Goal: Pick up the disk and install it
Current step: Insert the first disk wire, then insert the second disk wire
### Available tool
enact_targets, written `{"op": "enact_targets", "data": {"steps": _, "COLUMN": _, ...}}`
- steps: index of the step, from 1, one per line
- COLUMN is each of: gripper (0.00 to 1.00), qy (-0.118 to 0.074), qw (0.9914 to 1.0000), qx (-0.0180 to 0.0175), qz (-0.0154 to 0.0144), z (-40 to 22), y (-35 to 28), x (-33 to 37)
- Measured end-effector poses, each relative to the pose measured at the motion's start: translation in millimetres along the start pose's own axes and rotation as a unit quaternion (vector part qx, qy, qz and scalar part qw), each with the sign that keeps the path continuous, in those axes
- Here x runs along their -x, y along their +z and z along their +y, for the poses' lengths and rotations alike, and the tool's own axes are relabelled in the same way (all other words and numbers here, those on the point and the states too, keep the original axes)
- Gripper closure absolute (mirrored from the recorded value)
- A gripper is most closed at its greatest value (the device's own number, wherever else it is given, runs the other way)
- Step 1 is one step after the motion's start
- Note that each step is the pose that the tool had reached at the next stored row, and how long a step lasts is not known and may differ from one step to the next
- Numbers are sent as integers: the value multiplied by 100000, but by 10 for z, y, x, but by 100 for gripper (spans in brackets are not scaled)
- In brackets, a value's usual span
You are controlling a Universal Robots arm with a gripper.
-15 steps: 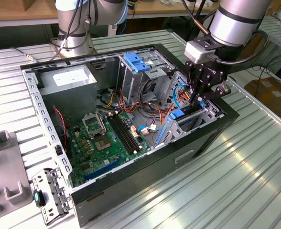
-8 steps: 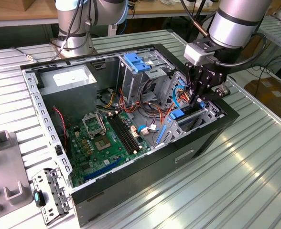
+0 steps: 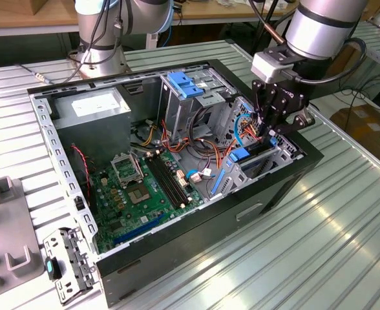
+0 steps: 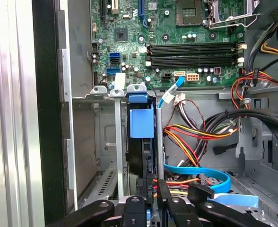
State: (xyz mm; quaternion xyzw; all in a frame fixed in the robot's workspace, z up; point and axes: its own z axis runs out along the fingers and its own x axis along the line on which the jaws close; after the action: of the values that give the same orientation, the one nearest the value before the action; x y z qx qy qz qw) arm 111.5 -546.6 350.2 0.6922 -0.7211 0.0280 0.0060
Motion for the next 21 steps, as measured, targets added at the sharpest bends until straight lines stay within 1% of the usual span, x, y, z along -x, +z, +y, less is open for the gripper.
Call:
{"op": "enact_targets", "data": {"steps": 2, "gripper": 89, "qy": 2, "qw": 100000, "qx": 0, "qz": 13, "z": 0, "y": -5, "x": 0}}
{"op": "enact_targets", "data": {"steps": 18, "gripper": 89, "qy": 1, "qw": 100000, "qx": 1, "qz": 18, "z": -1, "y": -26, "x": -1}}
{"op": "enact_targets", "data": {"steps": 21, "gripper": 89, "qy": 5, "qw": 100000, "qx": 1, "qz": 23, "z": 35, "y": -27, "x": -3}}
